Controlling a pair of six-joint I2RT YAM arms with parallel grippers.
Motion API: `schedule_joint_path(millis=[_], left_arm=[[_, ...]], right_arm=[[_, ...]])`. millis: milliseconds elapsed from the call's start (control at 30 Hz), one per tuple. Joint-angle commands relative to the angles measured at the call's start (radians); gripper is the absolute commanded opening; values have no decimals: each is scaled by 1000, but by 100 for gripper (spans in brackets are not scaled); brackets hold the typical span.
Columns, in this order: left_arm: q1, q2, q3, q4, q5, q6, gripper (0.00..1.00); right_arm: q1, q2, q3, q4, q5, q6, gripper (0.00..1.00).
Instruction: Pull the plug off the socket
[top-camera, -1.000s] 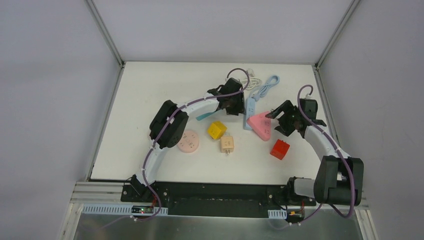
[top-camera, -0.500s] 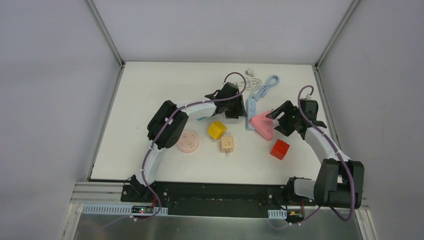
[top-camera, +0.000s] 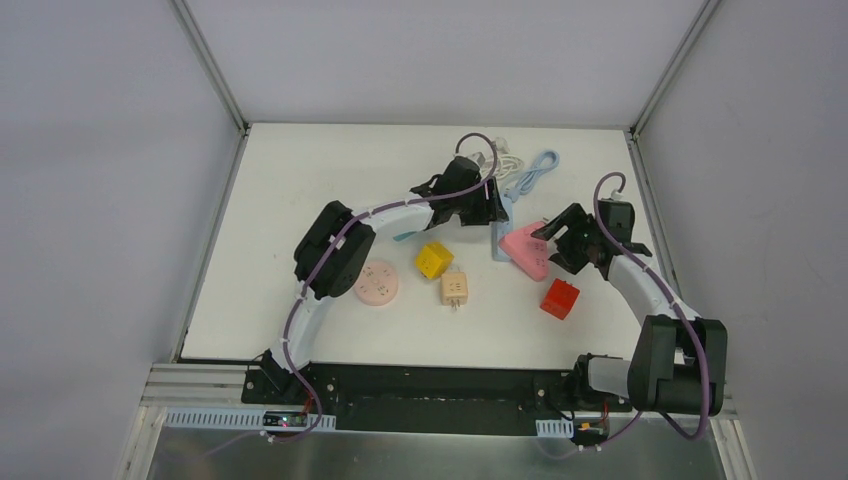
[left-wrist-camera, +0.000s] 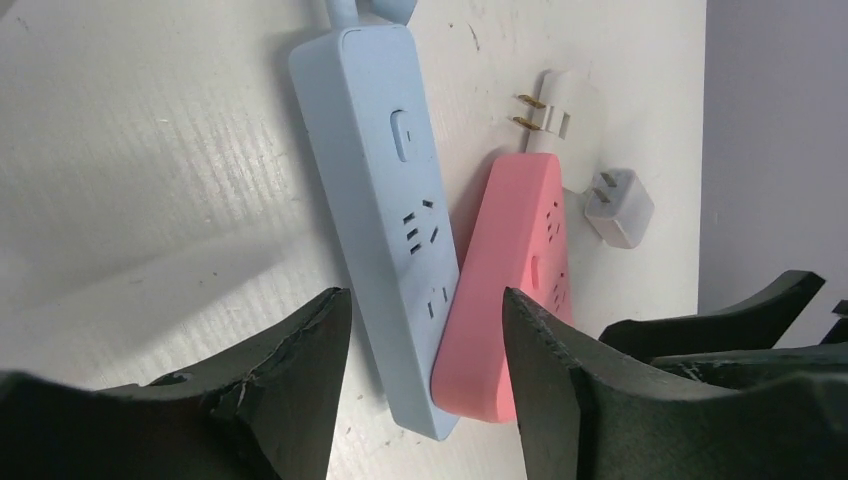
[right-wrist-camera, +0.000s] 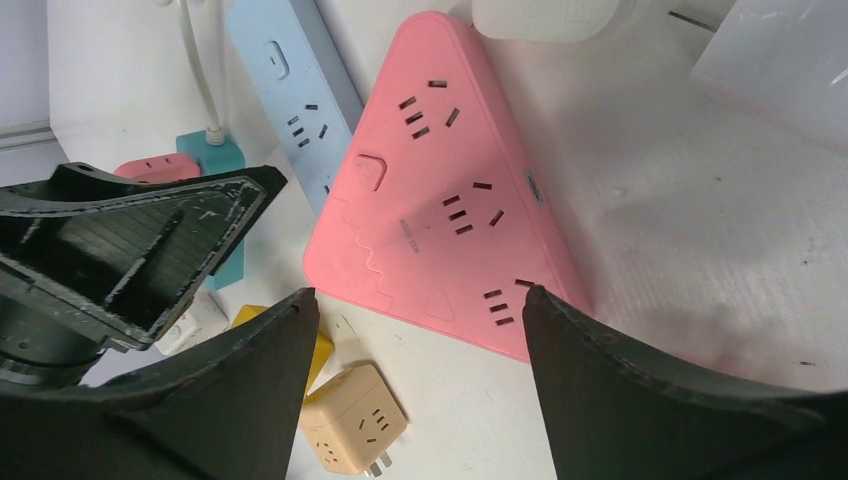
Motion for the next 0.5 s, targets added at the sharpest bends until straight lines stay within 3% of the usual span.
schedule_joint_path(millis=[0,467], left_arm=[[3,9,50,-71,-26,7,56],[8,86,159,-368,-110,-31,23]], right_arm=[[7,10,-15,32,2,-4,77],[7,25,19,18,43,-38,77]])
